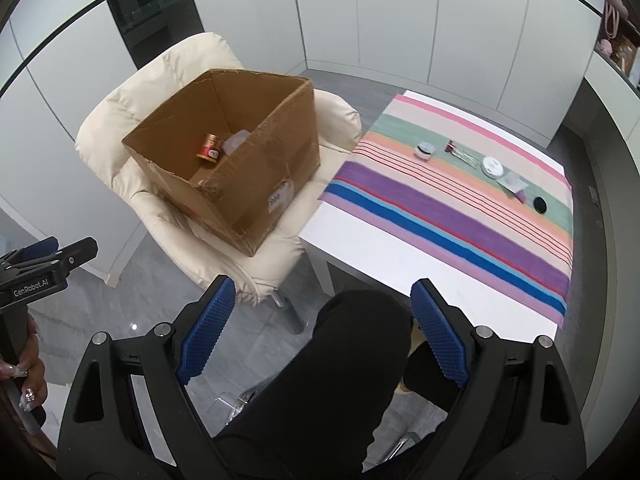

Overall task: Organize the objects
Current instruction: 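Withdraw both open tools from the box toward the striped cloth, then move both open tools over the items on the striped cloth, then grasp the frosted white cap with the left tool while the right tool grasps the white cup, then lift the frosted cap with the left tool while the right tool lifts the white cup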

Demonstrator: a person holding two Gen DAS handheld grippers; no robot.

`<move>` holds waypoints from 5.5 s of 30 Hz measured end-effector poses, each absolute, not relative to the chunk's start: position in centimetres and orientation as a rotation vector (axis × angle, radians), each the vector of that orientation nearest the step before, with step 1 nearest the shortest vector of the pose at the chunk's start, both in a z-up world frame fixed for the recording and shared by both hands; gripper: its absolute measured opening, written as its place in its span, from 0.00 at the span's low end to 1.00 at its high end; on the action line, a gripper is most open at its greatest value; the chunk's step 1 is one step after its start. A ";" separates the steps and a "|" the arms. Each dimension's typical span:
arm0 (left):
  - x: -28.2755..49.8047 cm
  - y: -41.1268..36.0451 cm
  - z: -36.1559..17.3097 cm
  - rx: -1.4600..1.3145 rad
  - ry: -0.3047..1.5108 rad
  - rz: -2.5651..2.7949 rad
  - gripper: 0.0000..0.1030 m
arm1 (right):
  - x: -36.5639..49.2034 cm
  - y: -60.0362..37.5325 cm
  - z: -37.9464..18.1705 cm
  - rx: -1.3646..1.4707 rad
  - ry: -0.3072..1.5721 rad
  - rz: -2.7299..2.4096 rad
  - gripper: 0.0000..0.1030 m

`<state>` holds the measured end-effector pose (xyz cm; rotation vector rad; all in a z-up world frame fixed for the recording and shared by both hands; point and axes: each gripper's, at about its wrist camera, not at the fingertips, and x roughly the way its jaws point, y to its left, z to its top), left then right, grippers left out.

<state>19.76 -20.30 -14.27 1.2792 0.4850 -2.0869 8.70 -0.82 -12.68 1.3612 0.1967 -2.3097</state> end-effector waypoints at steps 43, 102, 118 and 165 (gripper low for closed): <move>-3.5 1.5 -19.5 1.676 0.096 -2.474 0.96 | 4.7 24.6 -18.6 1.596 -0.054 -2.661 0.89; -33.5 -8.7 -38.0 1.764 0.189 -2.421 0.96 | -32.4 20.2 -37.4 1.614 0.242 -2.598 0.56; -35.8 -8.2 -40.3 1.747 0.165 -2.468 0.35 | -33.2 20.2 -38.0 1.635 0.242 -2.588 0.27; -28.0 -7.3 -8.2 1.425 0.147 -2.542 0.35 | -24.3 23.4 -5.6 1.511 0.059 -2.734 0.27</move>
